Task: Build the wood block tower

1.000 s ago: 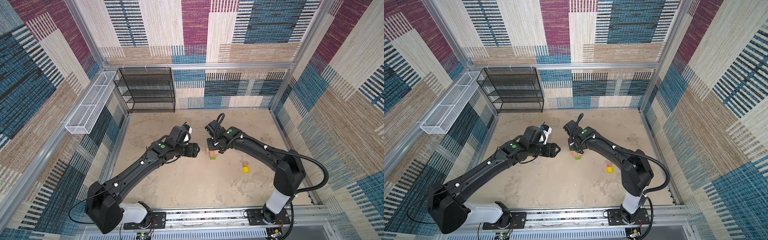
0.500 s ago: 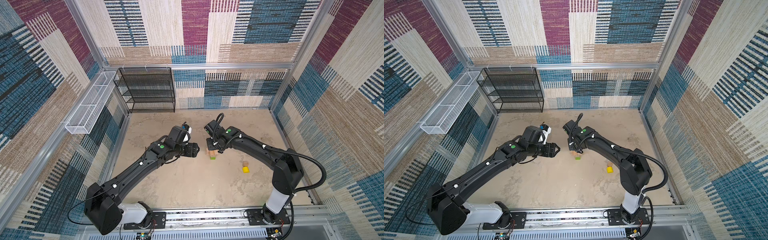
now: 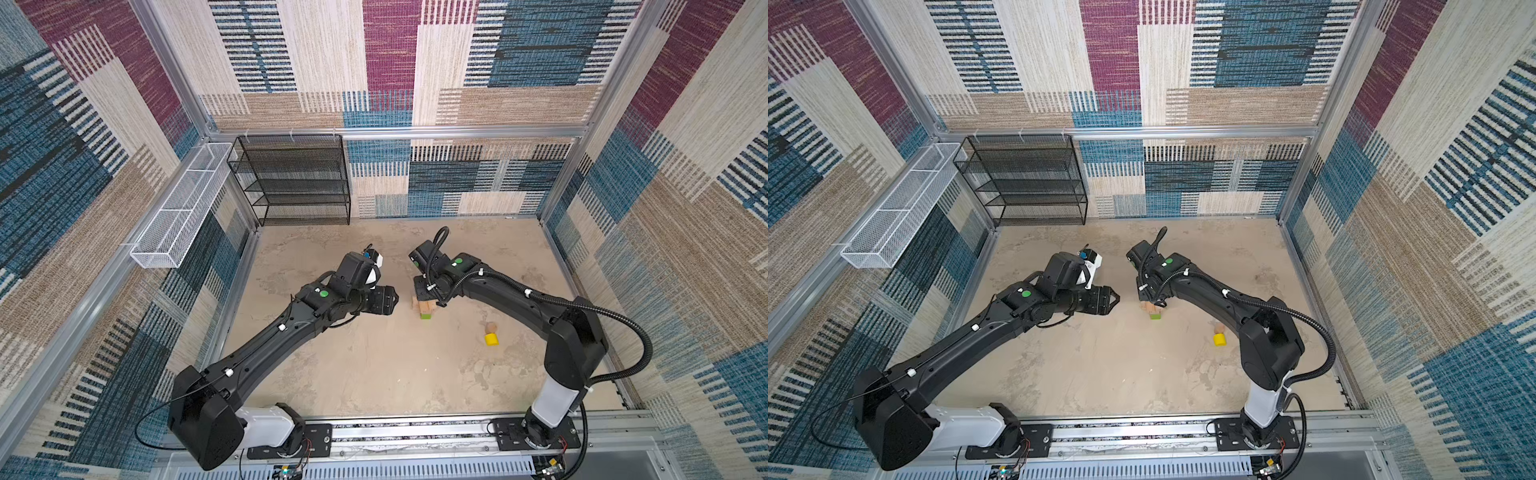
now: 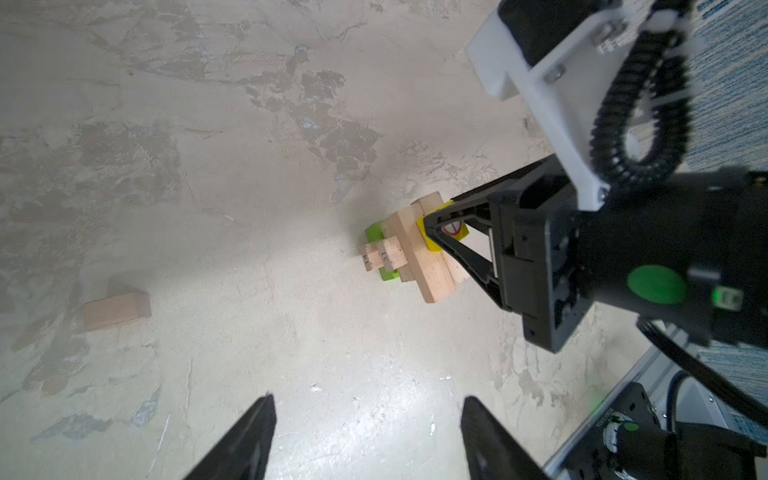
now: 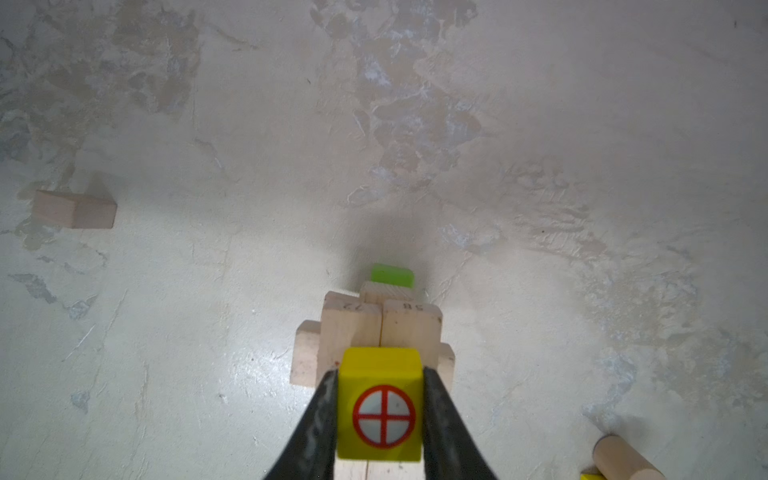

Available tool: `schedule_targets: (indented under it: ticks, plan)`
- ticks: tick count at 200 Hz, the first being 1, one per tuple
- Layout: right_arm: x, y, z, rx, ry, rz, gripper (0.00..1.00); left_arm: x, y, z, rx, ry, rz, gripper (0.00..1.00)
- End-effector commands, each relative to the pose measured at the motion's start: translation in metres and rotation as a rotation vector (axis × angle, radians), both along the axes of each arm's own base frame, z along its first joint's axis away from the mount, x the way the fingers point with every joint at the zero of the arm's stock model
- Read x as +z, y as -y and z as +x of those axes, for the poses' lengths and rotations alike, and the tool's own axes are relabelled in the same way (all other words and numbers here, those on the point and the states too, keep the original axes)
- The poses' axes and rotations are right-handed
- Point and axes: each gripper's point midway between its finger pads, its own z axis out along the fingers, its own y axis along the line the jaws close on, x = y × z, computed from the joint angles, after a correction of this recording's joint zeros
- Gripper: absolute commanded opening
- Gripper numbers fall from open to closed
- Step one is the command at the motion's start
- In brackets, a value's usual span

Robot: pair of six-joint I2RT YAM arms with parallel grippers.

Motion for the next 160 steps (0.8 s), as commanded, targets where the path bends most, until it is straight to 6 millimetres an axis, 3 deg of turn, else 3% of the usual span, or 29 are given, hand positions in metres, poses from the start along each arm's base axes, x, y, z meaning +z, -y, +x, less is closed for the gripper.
schedule_targets:
  ticks: [1,160]
  plan:
    - [0.0049,-0.0020,0.0040,-0.020,0.019,0.027,0.21,0.0005,-0.0011,-0.0014,-0.016,0.010,0.010,0.75]
    - [0.0060,-0.0065,0.0060,-0.014,0.010,0.036,0.23,0.0005,-0.0045,-0.0028,-0.013,0.019,0.017,0.75]
